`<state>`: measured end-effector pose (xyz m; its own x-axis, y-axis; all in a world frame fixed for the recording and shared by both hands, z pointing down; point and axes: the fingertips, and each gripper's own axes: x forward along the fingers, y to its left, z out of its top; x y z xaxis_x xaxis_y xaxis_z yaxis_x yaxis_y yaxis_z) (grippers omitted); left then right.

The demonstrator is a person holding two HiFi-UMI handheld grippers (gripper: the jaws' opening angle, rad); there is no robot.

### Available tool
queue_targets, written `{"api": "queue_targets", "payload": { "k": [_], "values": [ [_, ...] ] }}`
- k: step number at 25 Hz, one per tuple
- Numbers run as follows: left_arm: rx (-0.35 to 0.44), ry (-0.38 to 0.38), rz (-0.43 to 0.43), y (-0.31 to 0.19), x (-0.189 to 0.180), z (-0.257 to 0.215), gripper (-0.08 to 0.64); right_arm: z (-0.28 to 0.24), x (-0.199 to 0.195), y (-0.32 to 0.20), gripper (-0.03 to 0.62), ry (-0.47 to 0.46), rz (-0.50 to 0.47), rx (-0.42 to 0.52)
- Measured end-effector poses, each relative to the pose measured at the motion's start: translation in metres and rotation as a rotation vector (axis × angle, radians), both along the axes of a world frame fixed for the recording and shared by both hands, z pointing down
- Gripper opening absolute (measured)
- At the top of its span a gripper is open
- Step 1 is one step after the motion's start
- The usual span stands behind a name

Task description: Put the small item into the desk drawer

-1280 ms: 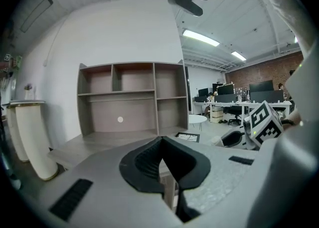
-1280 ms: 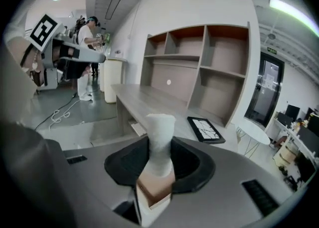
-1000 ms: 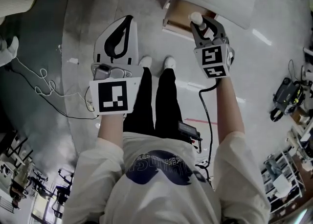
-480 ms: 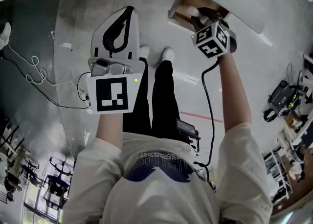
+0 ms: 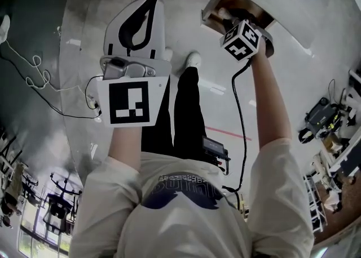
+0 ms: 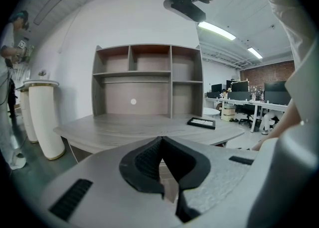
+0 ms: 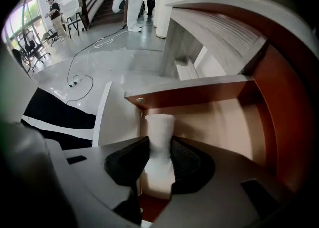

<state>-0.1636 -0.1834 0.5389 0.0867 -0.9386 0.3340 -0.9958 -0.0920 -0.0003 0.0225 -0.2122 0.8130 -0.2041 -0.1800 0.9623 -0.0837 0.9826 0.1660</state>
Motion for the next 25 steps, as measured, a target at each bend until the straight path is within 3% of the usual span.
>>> {"api": "queue_targets", "payload": {
  "k": [16, 25],
  "values": [
    [-0.009, 0.007, -0.019, -0.004, -0.012, 0.004, 0.008, 0.019, -0.002, 0.002, 0.127, 0.119, -0.056, -0.023],
    [-0.002, 0.007, -0.031, 0.003, -0.018, -0.004, 0.008, 0.014, 0.001, 0.011, 0.156, 0.094, -0.007, -0.089]
  ]
}}
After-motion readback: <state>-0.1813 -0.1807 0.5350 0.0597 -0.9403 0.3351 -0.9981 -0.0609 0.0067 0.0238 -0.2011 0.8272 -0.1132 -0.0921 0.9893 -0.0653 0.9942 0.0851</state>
